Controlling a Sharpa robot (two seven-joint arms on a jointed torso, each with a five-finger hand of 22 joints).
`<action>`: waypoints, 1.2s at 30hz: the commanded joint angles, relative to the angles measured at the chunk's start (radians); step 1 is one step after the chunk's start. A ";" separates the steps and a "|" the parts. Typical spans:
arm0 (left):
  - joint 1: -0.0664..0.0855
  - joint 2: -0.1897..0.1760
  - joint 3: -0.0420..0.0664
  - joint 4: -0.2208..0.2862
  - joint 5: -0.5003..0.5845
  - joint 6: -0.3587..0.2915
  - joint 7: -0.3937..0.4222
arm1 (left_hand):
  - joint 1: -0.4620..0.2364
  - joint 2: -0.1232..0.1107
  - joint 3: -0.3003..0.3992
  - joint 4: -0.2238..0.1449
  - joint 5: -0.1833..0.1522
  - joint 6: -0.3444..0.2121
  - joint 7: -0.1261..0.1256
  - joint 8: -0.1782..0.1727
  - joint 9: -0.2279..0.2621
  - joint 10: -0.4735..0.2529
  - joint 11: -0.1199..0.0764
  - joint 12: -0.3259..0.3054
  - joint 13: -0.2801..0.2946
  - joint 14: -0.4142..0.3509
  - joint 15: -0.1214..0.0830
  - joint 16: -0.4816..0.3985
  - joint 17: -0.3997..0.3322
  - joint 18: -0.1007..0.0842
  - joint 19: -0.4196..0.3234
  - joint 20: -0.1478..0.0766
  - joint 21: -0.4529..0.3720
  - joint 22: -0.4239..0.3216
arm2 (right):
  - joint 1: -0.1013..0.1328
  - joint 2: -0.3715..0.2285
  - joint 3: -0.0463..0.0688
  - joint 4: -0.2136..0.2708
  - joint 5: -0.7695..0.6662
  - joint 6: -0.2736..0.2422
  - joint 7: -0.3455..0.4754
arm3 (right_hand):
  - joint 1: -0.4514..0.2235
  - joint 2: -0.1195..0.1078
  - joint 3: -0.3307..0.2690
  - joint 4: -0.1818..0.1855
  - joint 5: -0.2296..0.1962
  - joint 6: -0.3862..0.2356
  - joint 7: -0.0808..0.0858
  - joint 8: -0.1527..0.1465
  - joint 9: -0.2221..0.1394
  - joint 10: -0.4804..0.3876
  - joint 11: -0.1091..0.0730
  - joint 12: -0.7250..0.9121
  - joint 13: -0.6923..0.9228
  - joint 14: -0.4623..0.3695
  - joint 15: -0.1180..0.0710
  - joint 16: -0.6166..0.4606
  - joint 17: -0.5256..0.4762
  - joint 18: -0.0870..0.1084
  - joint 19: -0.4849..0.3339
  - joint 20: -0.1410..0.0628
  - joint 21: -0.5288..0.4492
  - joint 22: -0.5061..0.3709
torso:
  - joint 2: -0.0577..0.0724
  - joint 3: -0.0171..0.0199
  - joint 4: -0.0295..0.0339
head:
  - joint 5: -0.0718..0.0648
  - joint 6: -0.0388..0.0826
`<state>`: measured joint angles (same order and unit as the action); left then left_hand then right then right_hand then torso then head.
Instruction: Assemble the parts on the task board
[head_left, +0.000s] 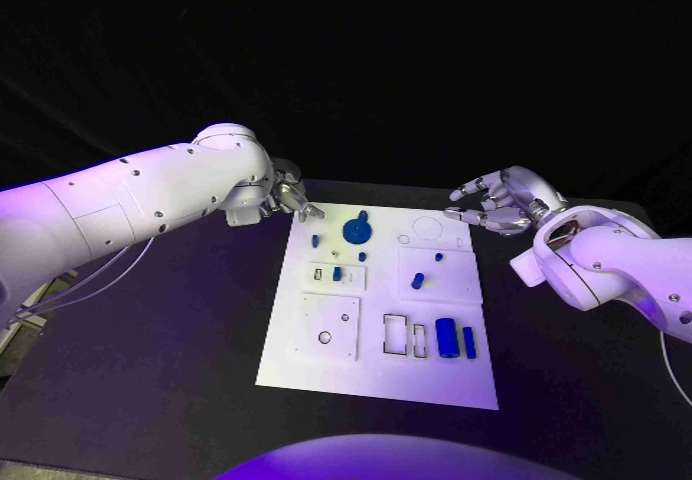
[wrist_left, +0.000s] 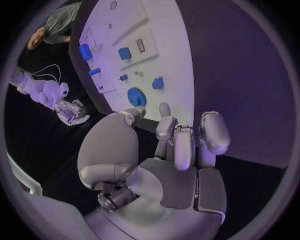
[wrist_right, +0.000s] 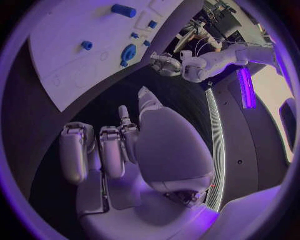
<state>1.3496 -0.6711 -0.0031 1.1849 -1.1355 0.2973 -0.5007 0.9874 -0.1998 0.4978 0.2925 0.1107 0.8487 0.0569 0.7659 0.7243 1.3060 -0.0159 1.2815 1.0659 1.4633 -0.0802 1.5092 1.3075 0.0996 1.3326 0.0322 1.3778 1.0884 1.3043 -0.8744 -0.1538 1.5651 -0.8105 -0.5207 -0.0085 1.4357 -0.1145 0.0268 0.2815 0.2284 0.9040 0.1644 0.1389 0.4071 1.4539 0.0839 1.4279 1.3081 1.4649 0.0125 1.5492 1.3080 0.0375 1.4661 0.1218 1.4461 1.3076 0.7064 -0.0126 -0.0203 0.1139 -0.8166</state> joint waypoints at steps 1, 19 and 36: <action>-0.002 0.016 -0.002 -0.023 0.003 0.061 -0.002 | 0.006 0.007 -0.009 0.000 0.000 -0.005 0.000 -0.006 -0.002 -0.006 0.002 -0.003 -0.001 0.071 0.007 -0.005 0.133 -0.004 -0.008 0.003 -0.003 -0.002 | -0.001 0.002 0.000 0.001 -0.009 0.007 0.010 | -0.007 0.000 0.000 0.007 0.002 0.001 -0.004 0.005 -0.002 -0.001 -0.008 -0.006 0.107 0.088 -0.007 -0.005 0.188 0.000 0.014 -0.009 -0.005 0.177 | 0.001 0.0004 -0.0009 | 0.002 -0.002; -0.022 0.058 -0.018 -0.074 0.029 0.102 -0.005 | 0.006 0.009 -0.015 -0.001 -0.001 -0.007 0.002 -0.010 -0.004 -0.014 0.004 -0.008 -0.009 0.069 0.009 -0.009 0.125 -0.002 -0.015 0.005 -0.008 -0.013 | -0.001 0.004 0.000 0.001 -0.010 0.006 0.011 | -0.008 0.001 0.001 0.006 0.004 0.001 -0.004 0.006 -0.002 -0.001 -0.008 -0.006 0.107 0.088 -0.007 -0.005 0.187 0.000 0.013 -0.009 -0.006 0.176 | -0.001 0.0008 -0.0009 | 0.003 -0.011; -0.028 0.057 -0.020 -0.070 0.035 0.107 -0.006 | 0.032 0.032 -0.046 -0.002 0.001 -0.034 0.028 -0.088 -0.061 -0.065 0.027 -0.052 -0.081 0.063 0.029 -0.014 0.116 0.002 -0.031 0.022 -0.021 -0.033 | -0.001 0.006 0.000 0.000 -0.013 0.010 0.009 | -0.008 0.001 0.001 0.006 0.004 0.001 -0.004 0.006 -0.002 -0.001 -0.008 -0.006 0.107 0.088 -0.007 -0.005 0.187 0.000 0.013 -0.009 -0.006 0.176 | -0.002 0.0022 -0.0003 | 0.004 -0.016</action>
<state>1.3216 -0.6154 -0.0233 1.1121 -1.1105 0.3876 -0.5053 1.0150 -0.1721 0.4577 0.2881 0.1107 0.8165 0.0820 0.6836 0.6651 1.2453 0.0091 1.2362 0.9855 1.4650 -0.0601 1.5013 1.3074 0.0996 1.3043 0.0534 1.3623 1.0563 1.3038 -0.8695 -0.1537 1.5645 -0.8112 -0.5210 -0.0064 1.4358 -0.1145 0.0268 0.2815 0.2284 0.9040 0.1644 0.1389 0.4060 1.4539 0.0839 1.4279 1.3077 1.4649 0.0125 1.5492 1.3077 0.0375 1.4661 0.1218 1.4424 1.3073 0.7040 -0.0106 -0.0200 0.1169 -0.8321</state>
